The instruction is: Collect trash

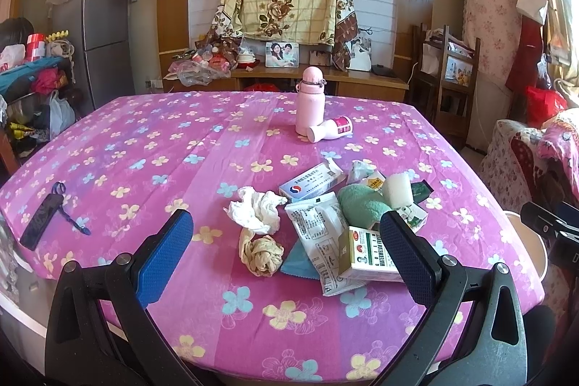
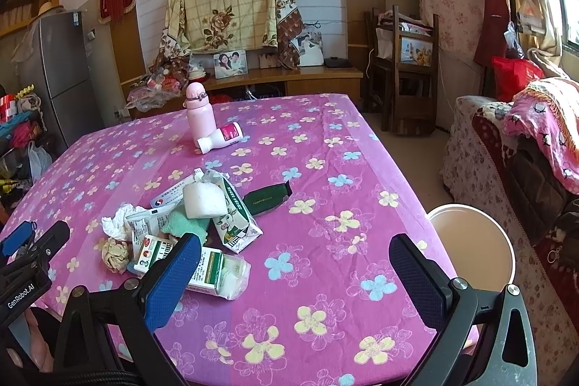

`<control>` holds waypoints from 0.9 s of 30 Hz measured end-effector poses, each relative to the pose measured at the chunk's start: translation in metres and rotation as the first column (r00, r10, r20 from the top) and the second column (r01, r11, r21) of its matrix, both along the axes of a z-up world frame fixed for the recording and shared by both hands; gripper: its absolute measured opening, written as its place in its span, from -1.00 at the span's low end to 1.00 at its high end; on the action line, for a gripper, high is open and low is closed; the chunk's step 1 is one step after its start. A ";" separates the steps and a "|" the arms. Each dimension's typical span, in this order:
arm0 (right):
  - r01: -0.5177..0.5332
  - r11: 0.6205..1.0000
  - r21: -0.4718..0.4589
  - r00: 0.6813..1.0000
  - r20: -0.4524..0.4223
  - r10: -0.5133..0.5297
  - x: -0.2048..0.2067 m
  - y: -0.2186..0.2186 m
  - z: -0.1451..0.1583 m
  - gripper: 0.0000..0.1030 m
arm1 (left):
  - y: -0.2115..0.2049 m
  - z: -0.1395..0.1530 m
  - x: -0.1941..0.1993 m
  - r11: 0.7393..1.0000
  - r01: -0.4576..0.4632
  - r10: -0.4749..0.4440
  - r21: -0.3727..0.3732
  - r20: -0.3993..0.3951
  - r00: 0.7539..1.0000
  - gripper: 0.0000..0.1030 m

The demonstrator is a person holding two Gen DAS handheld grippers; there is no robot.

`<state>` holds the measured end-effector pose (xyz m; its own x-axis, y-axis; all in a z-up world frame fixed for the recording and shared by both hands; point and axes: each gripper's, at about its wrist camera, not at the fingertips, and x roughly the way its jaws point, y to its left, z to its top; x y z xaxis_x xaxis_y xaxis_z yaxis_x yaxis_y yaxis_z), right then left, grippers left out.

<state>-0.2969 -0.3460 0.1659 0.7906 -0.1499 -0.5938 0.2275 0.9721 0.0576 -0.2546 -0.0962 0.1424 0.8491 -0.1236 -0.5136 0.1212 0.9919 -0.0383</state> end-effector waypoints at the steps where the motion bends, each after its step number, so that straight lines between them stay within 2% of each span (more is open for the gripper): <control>1: 0.000 1.000 -0.001 1.000 -0.002 0.000 0.000 0.000 0.000 1.00 | 0.000 0.000 0.000 1.000 -0.001 0.001 0.001 0.001 1.000 0.99; 14: 0.007 1.000 -0.011 1.000 -0.021 -0.007 0.006 -0.003 -0.002 1.00 | 0.012 0.000 0.010 1.000 -0.016 0.015 -0.020 -0.042 0.999 0.99; 17: 0.000 1.000 -0.020 1.000 -0.026 0.000 0.008 -0.003 -0.003 1.00 | 0.015 -0.001 0.014 1.000 0.003 -0.005 -0.023 -0.066 0.998 0.99; 23: -0.051 0.999 0.015 0.997 -0.055 0.052 0.020 -0.004 -0.013 1.00 | 0.020 -0.004 0.020 0.996 0.055 -0.050 0.064 -0.084 0.995 0.99; 27: -0.115 0.991 0.062 0.991 -0.067 0.120 0.038 -0.003 -0.022 0.99 | 0.031 -0.011 0.026 0.994 0.085 -0.076 0.074 -0.109 0.991 0.99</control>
<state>-0.2592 -0.3491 0.1435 0.7564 -0.0222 -0.6538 0.1175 0.9878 0.1024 -0.2282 -0.0655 0.1317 0.7783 -0.1450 -0.6109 0.2000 0.9795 0.0224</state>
